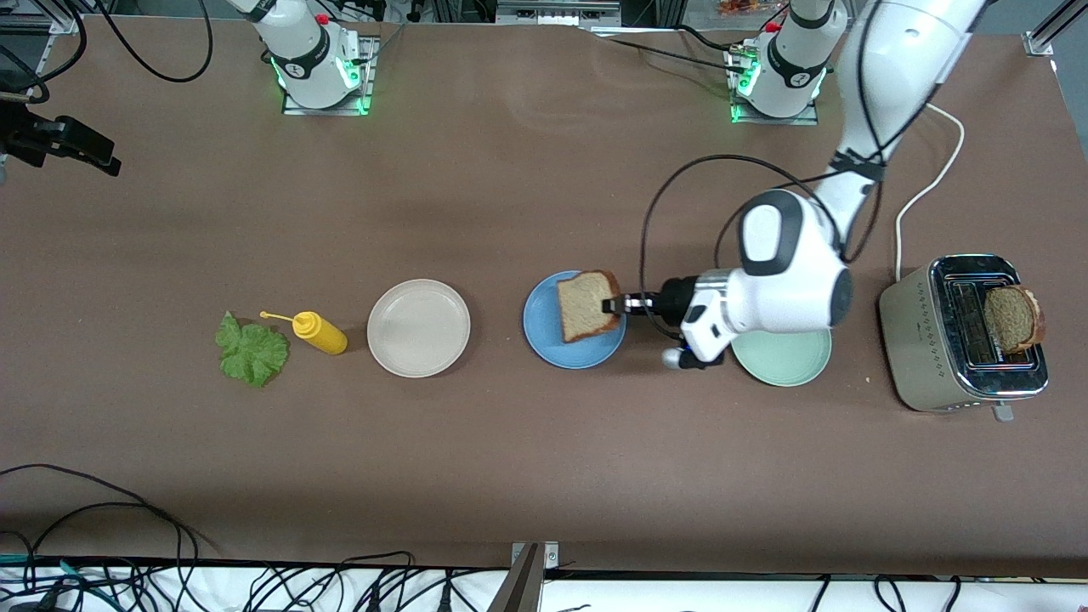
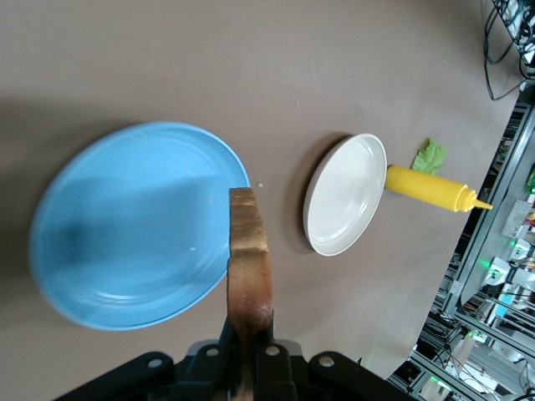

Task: Make sandwich in blue plate with both arms
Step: 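Carry the bread slice to the blue plate with the left gripper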

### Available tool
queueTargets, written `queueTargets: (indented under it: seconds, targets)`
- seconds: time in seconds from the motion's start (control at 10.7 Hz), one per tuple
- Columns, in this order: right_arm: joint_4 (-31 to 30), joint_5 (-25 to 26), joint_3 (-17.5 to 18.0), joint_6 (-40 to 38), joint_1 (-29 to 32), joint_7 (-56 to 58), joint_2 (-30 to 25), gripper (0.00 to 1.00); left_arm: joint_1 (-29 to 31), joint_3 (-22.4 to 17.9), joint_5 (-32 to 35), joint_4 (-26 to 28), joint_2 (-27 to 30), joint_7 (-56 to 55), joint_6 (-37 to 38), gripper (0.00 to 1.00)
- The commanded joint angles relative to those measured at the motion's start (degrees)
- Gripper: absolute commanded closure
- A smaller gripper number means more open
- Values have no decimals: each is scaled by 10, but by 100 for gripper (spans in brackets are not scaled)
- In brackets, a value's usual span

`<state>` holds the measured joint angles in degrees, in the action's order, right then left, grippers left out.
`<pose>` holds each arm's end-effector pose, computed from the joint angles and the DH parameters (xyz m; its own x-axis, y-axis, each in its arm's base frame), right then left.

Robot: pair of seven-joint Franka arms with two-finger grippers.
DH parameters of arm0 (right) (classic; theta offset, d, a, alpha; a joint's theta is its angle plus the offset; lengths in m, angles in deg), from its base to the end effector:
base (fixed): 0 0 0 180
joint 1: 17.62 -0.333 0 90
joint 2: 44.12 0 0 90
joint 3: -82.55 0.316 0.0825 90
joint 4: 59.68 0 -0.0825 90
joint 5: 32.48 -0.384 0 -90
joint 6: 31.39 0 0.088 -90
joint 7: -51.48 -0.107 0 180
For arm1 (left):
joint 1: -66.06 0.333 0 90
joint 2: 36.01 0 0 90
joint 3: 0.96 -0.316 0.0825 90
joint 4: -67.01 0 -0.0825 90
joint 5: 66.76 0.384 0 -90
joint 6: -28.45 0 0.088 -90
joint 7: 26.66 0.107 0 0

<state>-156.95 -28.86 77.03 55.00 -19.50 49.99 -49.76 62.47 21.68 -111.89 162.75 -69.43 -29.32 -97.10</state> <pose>0.5136 -0.0422 0.6124 0.9917 -0.0918 -0.0903 -0.0869 -0.9946 0.0560 0.6163 -0.2949 0.2997 0.9599 0.0243 -0.2793 0.2182 -0.6903 0.6899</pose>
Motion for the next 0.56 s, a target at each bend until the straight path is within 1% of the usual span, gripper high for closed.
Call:
queueTargets:
  seconds: [0.0, 0.09, 0.28, 0.47]
  targets:
    - [13, 6, -1, -18, 0, 11, 3, 0, -13, -4, -95, 34, -30, 151, -48, 100]
    - [13, 2, -11, -19, 0, 29, 2, 0, -12, -5, -106, 33, -42, 183, -50, 100]
    - [13, 2, -10, -19, -3, 32, 5, 0, -9, -5, -107, 30, -53, 201, -51, 99]
    - [12, 2, -9, -19, -5, 33, 8, 0, -10, -5, -129, 28, -64, 231, -51, 97]
